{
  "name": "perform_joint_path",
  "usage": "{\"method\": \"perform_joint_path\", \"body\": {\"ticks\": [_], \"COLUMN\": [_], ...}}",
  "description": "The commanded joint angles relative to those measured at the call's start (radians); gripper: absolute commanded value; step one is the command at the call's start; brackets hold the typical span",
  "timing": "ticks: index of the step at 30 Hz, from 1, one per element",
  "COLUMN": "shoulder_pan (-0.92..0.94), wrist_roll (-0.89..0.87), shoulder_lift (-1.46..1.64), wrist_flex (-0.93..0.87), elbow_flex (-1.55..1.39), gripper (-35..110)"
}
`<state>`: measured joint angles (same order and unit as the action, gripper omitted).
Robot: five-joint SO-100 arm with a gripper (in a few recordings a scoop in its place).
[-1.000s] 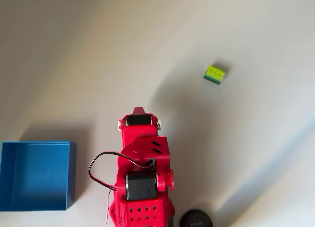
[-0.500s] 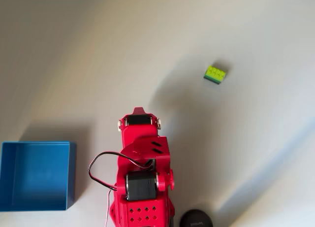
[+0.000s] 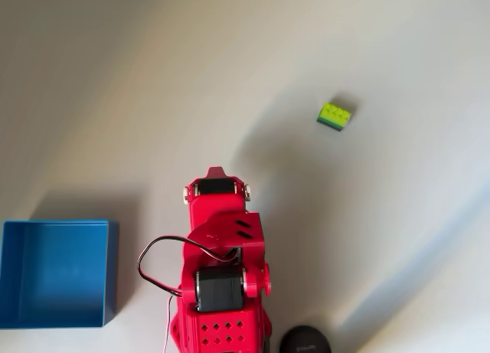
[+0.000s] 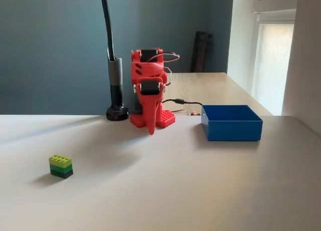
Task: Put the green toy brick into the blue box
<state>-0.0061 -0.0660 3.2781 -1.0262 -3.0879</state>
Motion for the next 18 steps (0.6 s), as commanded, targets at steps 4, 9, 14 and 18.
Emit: {"method": "perform_joint_path", "body": {"ticks": [4,9,14,18], "shoulder_pan": [-0.012,-0.012,-0.012,-0.014], "wrist_roll": [-0.012,-0.014,-0.012,-0.006], "shoulder_lift": [0.006,0.006,0.006,0.006], "wrist_flex": [-0.003,-0.003,-0.003,-0.002], "elbow_flex": [0.011,0.011,0.011,0.011], "gripper": [0,0,0,0]}}
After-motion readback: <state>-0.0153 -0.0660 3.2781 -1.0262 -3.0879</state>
